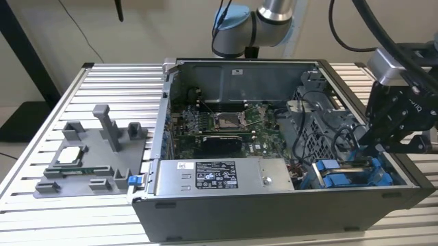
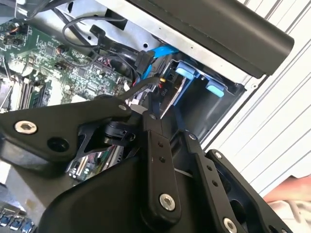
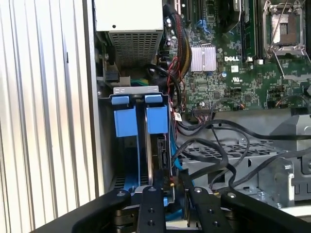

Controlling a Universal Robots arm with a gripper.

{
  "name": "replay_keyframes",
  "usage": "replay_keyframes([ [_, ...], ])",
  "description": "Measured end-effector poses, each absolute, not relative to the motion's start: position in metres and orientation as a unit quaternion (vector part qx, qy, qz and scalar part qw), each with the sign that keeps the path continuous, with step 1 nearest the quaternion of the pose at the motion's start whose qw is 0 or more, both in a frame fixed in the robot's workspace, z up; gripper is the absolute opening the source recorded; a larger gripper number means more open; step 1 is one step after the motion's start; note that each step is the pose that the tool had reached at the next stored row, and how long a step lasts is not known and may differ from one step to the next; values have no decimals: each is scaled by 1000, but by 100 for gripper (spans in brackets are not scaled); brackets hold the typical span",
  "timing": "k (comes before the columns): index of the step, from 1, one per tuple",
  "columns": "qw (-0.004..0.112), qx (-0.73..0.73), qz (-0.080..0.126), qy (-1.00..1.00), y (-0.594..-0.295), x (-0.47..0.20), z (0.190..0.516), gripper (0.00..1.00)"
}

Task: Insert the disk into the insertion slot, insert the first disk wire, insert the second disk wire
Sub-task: 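Insert the first disk wire, then insert the second disk wire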

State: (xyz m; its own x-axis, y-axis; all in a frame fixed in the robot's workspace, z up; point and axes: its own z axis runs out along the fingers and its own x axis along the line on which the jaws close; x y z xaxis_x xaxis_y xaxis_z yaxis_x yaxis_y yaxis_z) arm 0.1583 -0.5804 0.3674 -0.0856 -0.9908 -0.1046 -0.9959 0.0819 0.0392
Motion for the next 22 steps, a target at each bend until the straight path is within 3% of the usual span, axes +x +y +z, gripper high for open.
replay_keyframes([
  [22,25,-673,50,738,-580,158,383,100],
])
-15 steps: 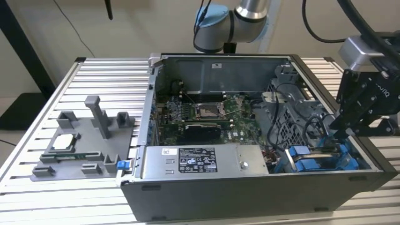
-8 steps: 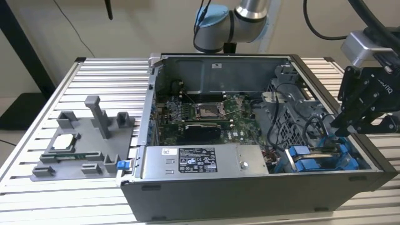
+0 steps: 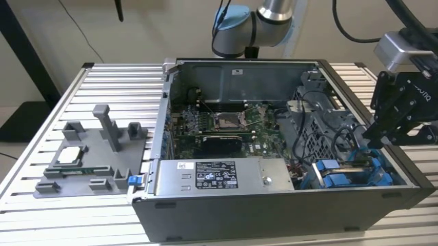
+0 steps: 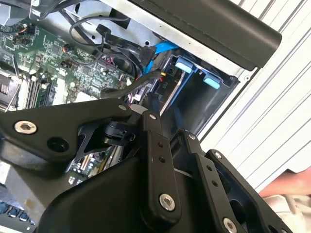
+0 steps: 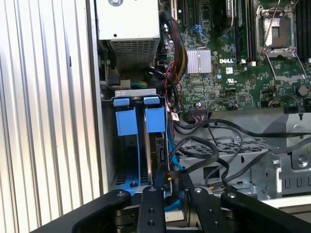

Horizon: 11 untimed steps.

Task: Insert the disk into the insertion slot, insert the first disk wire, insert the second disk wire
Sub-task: 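Insert the second disk wire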

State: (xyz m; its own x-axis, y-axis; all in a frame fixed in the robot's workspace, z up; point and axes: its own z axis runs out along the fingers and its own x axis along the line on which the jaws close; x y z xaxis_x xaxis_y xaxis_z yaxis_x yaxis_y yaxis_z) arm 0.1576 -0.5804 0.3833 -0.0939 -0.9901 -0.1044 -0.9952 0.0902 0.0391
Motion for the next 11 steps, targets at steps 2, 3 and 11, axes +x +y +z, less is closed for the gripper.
replay_keyframes([
  [2,25,-673,50,738,-580,158,384,100],
  [3,25,-673,50,738,-580,158,385,100],
  [11,48,-673,38,737,-580,157,387,100],
])
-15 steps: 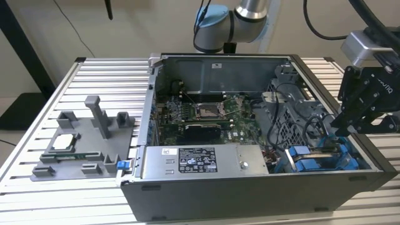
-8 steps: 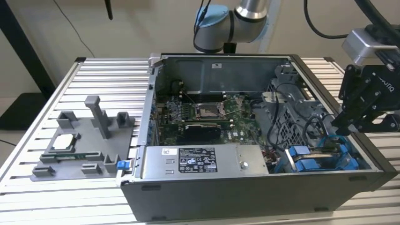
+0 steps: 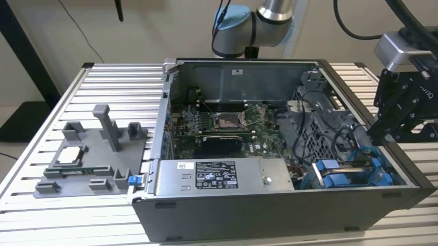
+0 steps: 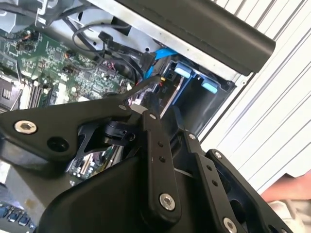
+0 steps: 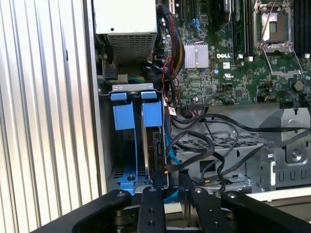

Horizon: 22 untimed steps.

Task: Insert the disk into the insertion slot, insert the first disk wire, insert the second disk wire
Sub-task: 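Insert the second disk wire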

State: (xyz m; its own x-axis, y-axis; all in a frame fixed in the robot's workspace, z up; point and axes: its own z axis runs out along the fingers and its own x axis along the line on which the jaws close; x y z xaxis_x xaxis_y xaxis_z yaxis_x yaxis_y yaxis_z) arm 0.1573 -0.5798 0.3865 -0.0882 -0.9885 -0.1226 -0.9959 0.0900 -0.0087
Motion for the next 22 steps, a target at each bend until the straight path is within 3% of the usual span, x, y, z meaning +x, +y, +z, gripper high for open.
replay_keyframes([
  [3,57,-674,31,736,-579,157,386,100],
  [22,62,-674,32,736,-578,157,386,100],
])
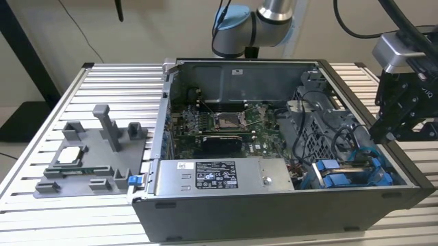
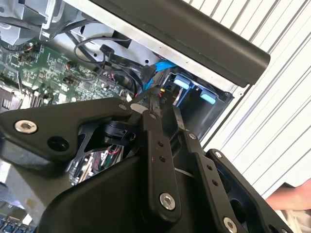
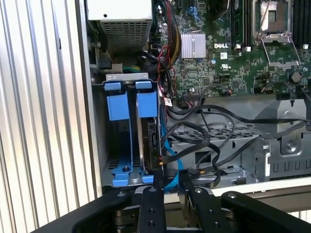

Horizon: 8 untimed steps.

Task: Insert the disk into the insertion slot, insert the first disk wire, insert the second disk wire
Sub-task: 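Insert the second disk wire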

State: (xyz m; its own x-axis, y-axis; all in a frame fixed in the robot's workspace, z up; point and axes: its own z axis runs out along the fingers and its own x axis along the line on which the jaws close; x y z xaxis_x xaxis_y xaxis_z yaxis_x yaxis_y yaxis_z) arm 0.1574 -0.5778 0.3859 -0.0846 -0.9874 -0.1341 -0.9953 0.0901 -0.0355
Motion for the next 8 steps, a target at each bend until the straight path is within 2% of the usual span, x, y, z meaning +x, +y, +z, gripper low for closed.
replay_keyframes([
  [8,62,-674,32,736,-576,157,386,100],
])
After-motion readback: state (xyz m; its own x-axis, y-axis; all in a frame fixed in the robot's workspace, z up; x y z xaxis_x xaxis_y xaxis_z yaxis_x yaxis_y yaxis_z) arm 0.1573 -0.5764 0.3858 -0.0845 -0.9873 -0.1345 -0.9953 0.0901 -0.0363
